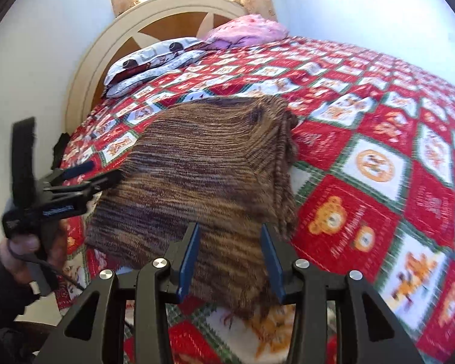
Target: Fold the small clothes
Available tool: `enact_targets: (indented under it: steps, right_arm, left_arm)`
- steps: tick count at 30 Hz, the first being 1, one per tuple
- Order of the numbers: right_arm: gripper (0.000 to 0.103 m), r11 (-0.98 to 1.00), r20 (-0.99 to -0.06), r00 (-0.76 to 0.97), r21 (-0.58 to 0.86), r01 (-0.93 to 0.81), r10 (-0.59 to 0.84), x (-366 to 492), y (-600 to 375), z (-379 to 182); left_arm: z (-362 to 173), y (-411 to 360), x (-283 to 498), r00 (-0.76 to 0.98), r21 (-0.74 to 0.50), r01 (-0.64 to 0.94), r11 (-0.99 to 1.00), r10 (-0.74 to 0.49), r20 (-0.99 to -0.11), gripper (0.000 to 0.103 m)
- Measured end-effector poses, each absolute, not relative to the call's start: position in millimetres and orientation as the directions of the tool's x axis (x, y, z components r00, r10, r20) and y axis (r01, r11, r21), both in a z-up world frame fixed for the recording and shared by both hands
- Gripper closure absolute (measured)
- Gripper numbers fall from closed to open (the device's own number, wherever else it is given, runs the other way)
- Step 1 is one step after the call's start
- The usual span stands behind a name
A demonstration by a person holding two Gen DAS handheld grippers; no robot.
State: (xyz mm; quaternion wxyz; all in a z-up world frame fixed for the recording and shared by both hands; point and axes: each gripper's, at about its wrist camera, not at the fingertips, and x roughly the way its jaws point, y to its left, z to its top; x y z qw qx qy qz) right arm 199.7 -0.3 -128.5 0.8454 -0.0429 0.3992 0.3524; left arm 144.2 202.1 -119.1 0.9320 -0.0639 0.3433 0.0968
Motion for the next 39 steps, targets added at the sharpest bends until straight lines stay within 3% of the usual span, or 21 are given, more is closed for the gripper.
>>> enact_targets:
  steps: [12,39]
  right_arm:
    - [0.04,0.831,-0.552,0.669,0.084,-0.549,0.498,135.8,-22.2,-64.5]
    - [0.04,0.847,-0.534,0.69,0.1,-0.522,0.489,115.7,-28.7,-54.0]
  left_arm:
    - [-66.1,172.1,104.1,0.846,-0.043,-0.118,0.992,0.078,-0.527,0.0]
    - [-53.6,164.0,93.4,0.865,-0.065,-0.098,0.993,0.053,-0.499,0.0]
